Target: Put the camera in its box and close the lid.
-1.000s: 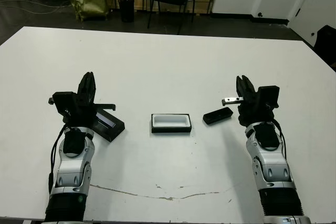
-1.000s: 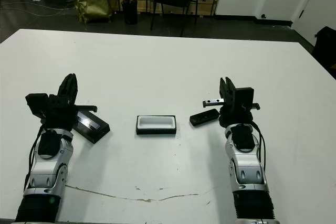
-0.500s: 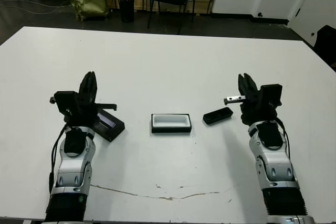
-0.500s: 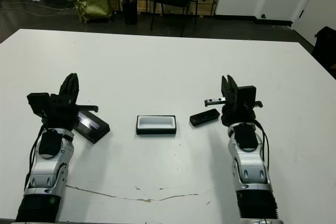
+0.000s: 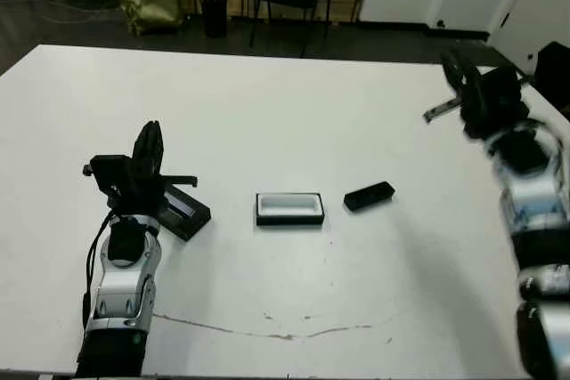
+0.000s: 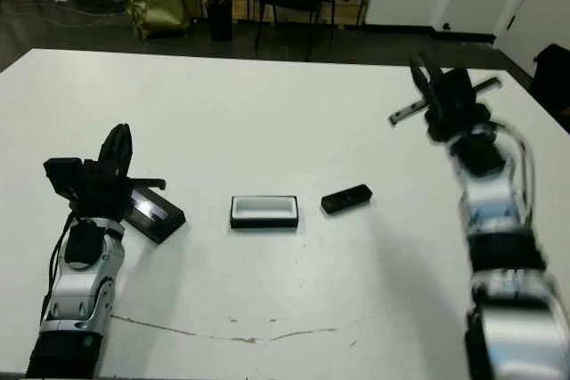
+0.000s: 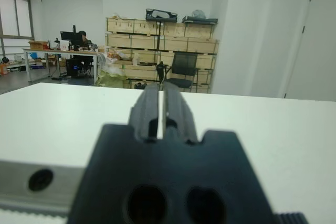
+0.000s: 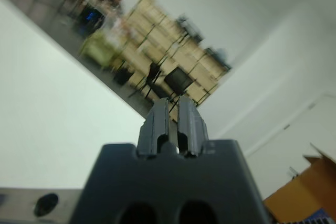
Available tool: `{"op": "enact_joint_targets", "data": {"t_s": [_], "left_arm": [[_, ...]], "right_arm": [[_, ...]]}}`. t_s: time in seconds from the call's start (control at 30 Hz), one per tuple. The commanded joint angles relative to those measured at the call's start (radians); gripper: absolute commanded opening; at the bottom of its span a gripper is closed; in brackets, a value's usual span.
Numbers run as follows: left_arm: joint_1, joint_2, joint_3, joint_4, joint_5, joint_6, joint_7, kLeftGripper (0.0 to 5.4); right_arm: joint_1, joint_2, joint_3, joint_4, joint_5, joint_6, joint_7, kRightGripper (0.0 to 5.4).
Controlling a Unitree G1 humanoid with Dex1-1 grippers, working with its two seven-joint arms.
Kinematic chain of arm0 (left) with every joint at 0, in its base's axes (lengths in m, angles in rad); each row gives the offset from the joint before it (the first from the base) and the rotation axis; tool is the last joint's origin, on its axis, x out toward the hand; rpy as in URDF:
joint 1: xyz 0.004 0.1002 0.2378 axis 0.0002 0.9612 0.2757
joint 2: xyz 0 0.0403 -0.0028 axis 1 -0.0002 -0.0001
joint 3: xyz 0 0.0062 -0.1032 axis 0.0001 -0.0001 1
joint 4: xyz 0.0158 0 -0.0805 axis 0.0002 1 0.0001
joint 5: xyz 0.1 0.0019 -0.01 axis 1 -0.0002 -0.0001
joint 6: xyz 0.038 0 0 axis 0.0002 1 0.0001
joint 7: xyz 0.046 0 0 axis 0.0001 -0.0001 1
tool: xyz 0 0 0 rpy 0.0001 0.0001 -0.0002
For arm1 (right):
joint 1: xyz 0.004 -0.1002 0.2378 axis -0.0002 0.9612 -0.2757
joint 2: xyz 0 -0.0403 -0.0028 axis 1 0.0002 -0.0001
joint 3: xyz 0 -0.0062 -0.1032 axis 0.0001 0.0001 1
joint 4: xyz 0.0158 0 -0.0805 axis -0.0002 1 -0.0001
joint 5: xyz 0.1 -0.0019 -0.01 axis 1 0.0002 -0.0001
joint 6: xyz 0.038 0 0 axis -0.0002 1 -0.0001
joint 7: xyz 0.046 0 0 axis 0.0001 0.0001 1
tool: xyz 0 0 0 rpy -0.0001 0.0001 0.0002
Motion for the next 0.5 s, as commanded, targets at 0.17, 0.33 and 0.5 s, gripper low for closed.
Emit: {"op": "enact_joint_targets", "data": {"t_s": [0.17, 0.33, 0.5], "left_arm": [[0.001, 0.008, -0.003, 0.011, 0.009, 0.015, 0.004, 0.05], [-0.003, 0.007, 0.000, 0.013, 0.001, 0.015, 0.001, 0.05], [-0.005, 0.009, -0.002, 0.011, 0.005, 0.012, 0.001, 0.05]], "right_arm": [[-0.172, -0.026, 0.137, 0.249, -0.116, -0.049, 0.134, 0.00], [-0.233, -0.006, 0.231, 0.359, -0.199, -0.102, 0.180, 0.00], [-0.247, 0.021, 0.291, 0.401, -0.238, -0.133, 0.232, 0.00]]}}
